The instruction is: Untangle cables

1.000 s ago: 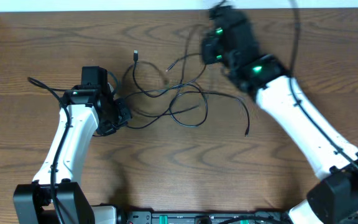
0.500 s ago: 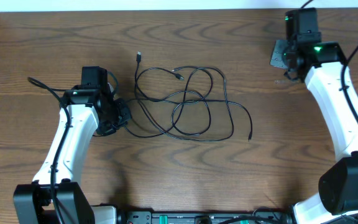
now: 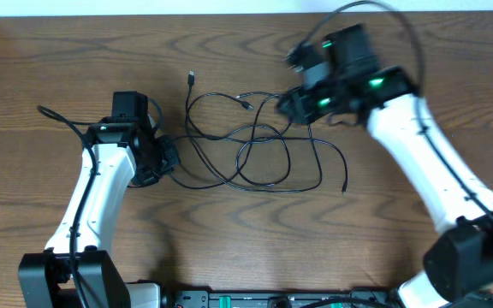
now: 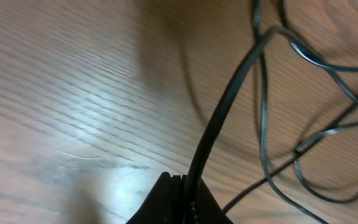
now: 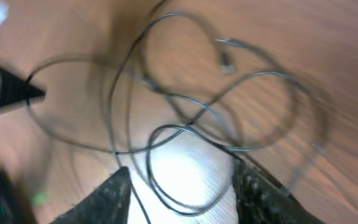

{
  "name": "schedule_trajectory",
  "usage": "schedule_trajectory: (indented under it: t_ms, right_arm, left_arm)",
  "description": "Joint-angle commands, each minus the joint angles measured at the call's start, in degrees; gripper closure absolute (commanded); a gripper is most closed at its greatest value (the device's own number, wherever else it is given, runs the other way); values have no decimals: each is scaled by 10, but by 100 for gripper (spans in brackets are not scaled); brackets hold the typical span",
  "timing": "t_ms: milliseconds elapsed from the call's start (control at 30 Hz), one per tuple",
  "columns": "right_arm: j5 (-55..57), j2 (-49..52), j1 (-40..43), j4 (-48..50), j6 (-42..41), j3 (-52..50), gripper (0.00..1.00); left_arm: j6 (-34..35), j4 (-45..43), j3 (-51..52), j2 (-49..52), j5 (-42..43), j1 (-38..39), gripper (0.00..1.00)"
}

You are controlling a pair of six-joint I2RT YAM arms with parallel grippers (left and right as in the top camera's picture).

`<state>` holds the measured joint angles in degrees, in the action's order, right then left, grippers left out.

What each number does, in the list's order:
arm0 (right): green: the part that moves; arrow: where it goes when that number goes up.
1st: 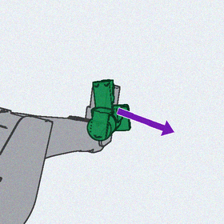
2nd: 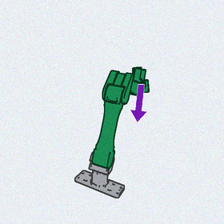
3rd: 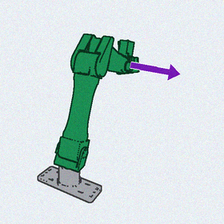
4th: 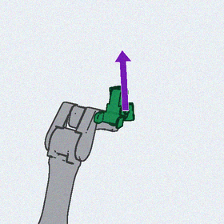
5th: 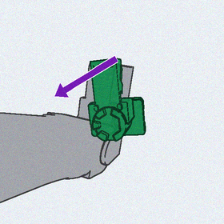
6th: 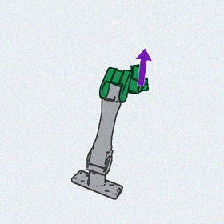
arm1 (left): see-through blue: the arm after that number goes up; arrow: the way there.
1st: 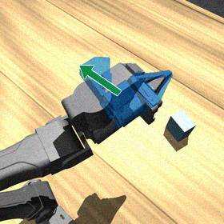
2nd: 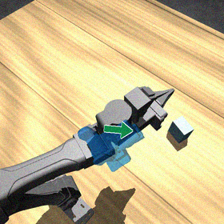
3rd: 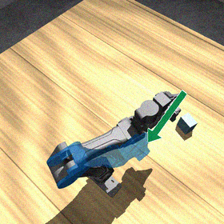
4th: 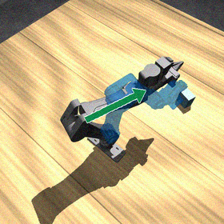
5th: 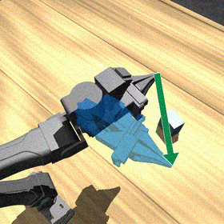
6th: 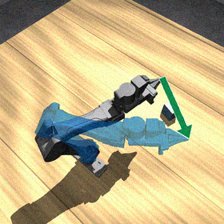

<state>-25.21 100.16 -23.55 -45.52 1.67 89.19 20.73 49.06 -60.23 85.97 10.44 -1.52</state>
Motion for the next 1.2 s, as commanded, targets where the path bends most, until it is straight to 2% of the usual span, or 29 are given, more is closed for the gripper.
schedule_trajectory:
  t_ms: [0, 267, 467, 867, 1033, 1100, 1167]
  right_arm:
    - [3, 45, -60, 13, 49, -1, 48]
    - [0, 147, -155, 82, 42, -1, 44]
    - [4, 180, -208, 144, 35, -1, 40]
    - [123, 228, -256, 225, -24, -1, 42]
    - [133, 238, -260, 239, -25, -1, 51]
    - [133, 241, -260, 241, -26, -1, 62]
    - [133, 244, -261, 240, -34, -1, 69]
  left_arm:
    - [-7, 0, 0, -6, -73, -3, 93]
    - [1, -5, 0, -6, -83, -3, 93]
    - [1, -5, 0, -6, -83, -3, 92]
    - [1, -4, 0, -6, -80, -3, 93]
    - [1, -4, 0, -6, -79, -3, 92]
    - [1, -4, 0, -6, -79, -3, 93]
    - [1, -4, 0, -6, -79, -3, 93]
